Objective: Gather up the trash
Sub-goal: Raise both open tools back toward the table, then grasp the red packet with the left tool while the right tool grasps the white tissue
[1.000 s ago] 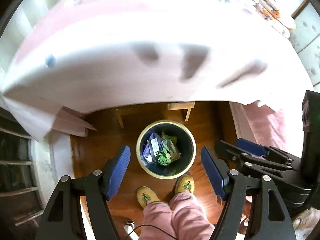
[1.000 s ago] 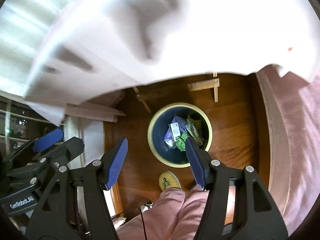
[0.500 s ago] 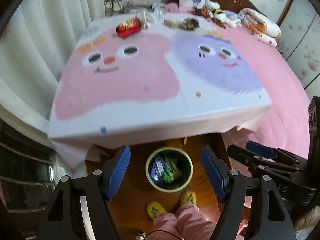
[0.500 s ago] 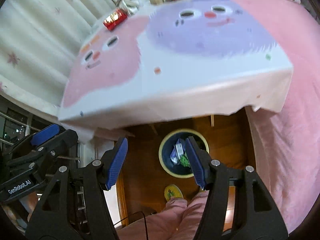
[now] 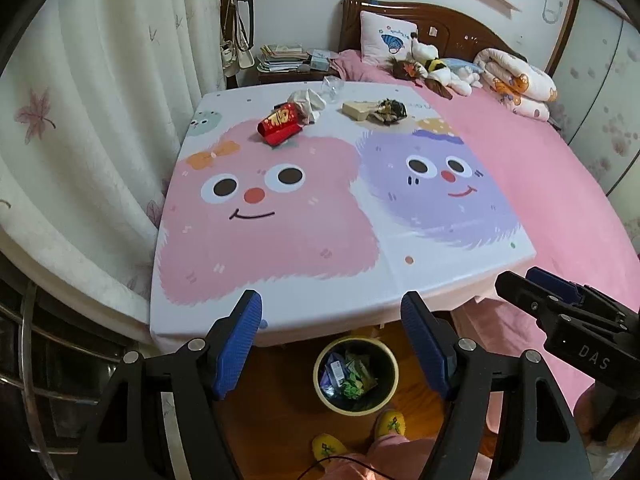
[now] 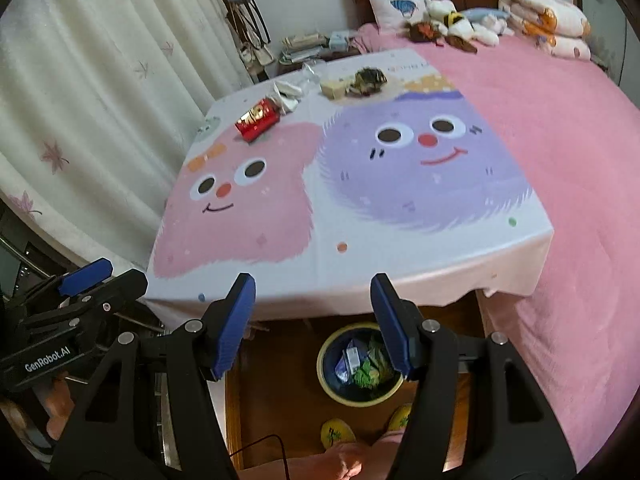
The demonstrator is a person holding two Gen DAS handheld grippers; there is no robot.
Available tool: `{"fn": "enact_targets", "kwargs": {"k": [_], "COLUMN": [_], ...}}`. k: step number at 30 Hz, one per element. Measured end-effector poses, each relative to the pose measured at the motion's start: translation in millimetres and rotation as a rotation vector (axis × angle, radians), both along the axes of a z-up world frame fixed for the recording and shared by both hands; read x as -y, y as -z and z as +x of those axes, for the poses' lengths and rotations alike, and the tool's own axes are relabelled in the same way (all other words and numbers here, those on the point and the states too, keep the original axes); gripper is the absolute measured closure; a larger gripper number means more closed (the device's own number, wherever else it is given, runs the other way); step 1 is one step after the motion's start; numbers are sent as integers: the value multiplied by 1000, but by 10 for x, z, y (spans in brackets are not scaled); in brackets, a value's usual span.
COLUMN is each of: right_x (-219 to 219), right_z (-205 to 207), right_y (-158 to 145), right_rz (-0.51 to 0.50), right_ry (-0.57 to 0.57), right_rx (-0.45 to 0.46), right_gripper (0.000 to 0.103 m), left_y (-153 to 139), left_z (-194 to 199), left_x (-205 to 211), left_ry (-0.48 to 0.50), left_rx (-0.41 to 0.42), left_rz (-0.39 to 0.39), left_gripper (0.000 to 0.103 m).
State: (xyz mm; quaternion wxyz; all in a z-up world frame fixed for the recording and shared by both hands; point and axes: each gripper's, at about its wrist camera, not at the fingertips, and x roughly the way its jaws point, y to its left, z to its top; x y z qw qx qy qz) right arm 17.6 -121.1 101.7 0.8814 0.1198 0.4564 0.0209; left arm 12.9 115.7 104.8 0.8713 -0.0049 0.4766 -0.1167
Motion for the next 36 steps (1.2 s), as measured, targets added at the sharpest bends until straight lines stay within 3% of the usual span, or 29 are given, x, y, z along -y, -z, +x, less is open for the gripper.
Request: {"fn": "enact_targets", "kwargs": {"k": [10,18,23,28,36], "right_x": [-105,36,235,431,406], "right_z": [281,941,1657,2665,4086], "right_y": [-253,-242,-175,9,439], "right_rz": [-70,-59,-36,-11,9], "right_ry": [-13,-78,-147,-240,-395], "right_rx": [48,64,81,54,31], "right_gripper": [46,46,46,46,46], "left_y": [-194,-260,-195,14,816], "left_z": [326,1070,1841,2851,4408], "left_x": [-228,-266,-142,87,344], "left_ry": [-38,-98,-143,-169,-157], "left_rx": [45,38,23,-33,-145], "left_rz": [-6,13,55,103,180], "left_gripper": [31,31,31,31,31]}}
